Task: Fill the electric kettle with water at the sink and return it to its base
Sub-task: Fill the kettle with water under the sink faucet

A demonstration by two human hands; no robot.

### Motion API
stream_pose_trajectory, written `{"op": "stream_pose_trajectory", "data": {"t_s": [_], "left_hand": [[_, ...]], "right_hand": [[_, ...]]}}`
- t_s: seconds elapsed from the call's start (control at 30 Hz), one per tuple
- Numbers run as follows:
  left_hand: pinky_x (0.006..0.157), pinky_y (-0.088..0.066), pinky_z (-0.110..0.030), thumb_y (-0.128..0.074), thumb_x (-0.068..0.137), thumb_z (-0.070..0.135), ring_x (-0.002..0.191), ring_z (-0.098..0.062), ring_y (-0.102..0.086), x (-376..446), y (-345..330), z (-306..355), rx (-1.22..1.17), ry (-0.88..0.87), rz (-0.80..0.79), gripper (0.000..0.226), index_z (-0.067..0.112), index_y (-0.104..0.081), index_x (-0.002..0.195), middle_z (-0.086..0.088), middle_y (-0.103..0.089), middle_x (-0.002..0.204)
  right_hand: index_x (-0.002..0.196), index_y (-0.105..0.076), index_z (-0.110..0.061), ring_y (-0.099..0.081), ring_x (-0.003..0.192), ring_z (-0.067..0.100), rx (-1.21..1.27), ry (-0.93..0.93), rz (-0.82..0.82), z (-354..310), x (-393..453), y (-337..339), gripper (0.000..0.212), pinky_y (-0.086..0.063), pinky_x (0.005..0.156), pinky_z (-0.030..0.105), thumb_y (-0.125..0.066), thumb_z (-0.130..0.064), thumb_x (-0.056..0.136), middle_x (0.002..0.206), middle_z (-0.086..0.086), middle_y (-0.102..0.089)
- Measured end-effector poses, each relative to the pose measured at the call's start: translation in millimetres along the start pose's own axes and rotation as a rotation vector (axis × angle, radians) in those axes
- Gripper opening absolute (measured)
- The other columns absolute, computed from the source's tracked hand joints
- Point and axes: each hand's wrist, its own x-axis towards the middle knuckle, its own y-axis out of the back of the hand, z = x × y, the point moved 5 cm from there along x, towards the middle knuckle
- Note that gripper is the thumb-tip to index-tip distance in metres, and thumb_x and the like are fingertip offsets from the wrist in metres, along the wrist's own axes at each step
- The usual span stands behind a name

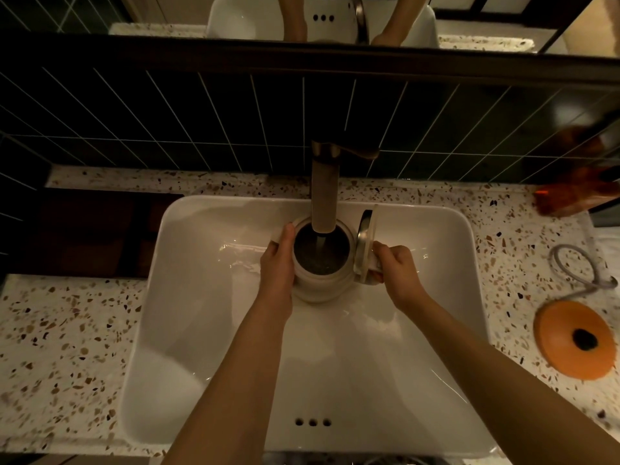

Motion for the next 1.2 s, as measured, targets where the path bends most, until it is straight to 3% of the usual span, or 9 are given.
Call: {"op": "stream_pose_trajectory", "data": {"t_s": [0.1, 0.27, 0.4, 0.6, 0.77, 0.9, 1.0, 1.13, 1.2], "left_hand": [[0.100, -0.048, -0.036, -0.056, 0.090, 0.054, 0.111, -0.017, -0.064, 1, 0, -1, 0.020, 0.003, 0.005, 0.052, 0.020, -0.062, 0.130, -0.001, -0.071, 0.119], [0.100, -0.048, -0.035, -0.057, 0.090, 0.054, 0.112, -0.017, -0.064, 2, 0, -1, 0.021, 0.008, 0.011, 0.052, 0.020, -0.062, 0.130, -0.001, -0.071, 0.120], [0.104, -0.046, -0.039, -0.059, 0.086, 0.057, 0.115, -0.017, -0.063, 2, 1, -1, 0.025, 0.002, 0.002, 0.057, 0.022, -0.062, 0.131, 0.000, -0.070, 0.122], [0.103, -0.047, -0.038, -0.057, 0.090, 0.053, 0.114, -0.018, -0.063, 3, 0, -1, 0.011, 0.005, 0.008, 0.053, 0.020, -0.062, 0.131, -0.001, -0.070, 0.122], [0.103, -0.046, -0.037, -0.056, 0.092, 0.052, 0.115, -0.018, -0.061, 1, 0, -1, 0.008, 0.009, 0.011, 0.052, 0.020, -0.061, 0.132, -0.001, -0.069, 0.123], [0.095, -0.049, -0.033, -0.057, 0.091, 0.052, 0.113, -0.017, -0.063, 1, 0, 0, 0.006, 0.013, 0.022, 0.050, 0.020, -0.062, 0.129, -0.001, -0.070, 0.120], [0.098, -0.049, -0.035, -0.058, 0.089, 0.054, 0.113, -0.018, -0.063, 2, 0, -1, 0.006, 0.011, 0.021, 0.053, 0.020, -0.063, 0.129, -0.001, -0.071, 0.120], [0.103, -0.047, -0.041, -0.061, 0.078, 0.062, 0.113, -0.019, -0.064, 1, 1, -1, 0.018, 0.019, 0.018, 0.064, 0.022, -0.063, 0.128, 0.000, -0.072, 0.120], [0.104, -0.047, -0.042, -0.060, 0.083, 0.059, 0.113, -0.019, -0.064, 2, 1, -1, 0.018, 0.017, 0.018, 0.058, 0.022, -0.064, 0.128, -0.001, -0.071, 0.120]], "right_hand": [[0.049, -0.044, -0.008, -0.047, 0.030, 0.000, -0.010, 0.004, 0.017, 2, 1, 1, 0.051, -0.046, 0.044, 0.010, -0.040, -0.007, 0.100, 0.029, -0.005, -0.045], [0.064, -0.055, 0.004, -0.049, 0.032, 0.001, -0.011, -0.002, 0.005, 1, 0, -1, 0.039, -0.046, 0.044, 0.010, -0.040, -0.006, 0.099, 0.031, -0.005, -0.049], [0.055, -0.049, -0.003, -0.047, 0.030, 0.000, -0.024, 0.015, 0.005, -2, -1, -1, 0.045, -0.043, 0.042, 0.007, -0.038, -0.003, 0.099, 0.028, -0.006, -0.045], [0.069, -0.054, 0.027, -0.058, 0.038, 0.005, -0.040, -0.019, -0.018, 7, 3, 0, 0.048, -0.051, 0.047, 0.014, -0.039, -0.007, 0.099, 0.040, 0.000, -0.053], [0.073, -0.052, 0.031, -0.058, 0.039, 0.006, -0.053, -0.028, -0.036, 8, 3, 0, 0.048, -0.051, 0.047, 0.013, -0.038, -0.007, 0.099, 0.035, -0.002, -0.054], [0.076, -0.049, 0.034, -0.059, 0.061, 0.034, -0.036, -0.042, -0.012, 8, 3, 1, 0.051, -0.053, 0.049, 0.016, -0.041, -0.011, 0.099, 0.062, 0.026, -0.056], [0.078, -0.052, 0.033, -0.062, 0.055, 0.027, -0.061, -0.042, -0.015, 8, 3, 2, 0.050, -0.053, 0.049, 0.015, -0.040, -0.010, 0.099, 0.062, 0.024, -0.057], [0.075, -0.050, 0.034, -0.058, 0.063, 0.036, -0.081, -0.042, -0.004, 10, 4, 3, 0.052, -0.053, 0.050, 0.015, -0.040, -0.011, 0.099, 0.067, 0.029, -0.056], [0.073, -0.048, 0.033, -0.060, 0.057, 0.031, -0.086, -0.055, 0.009, 11, 5, 4, 0.053, -0.053, 0.049, 0.015, -0.041, -0.012, 0.099, 0.061, 0.025, -0.055]]}}
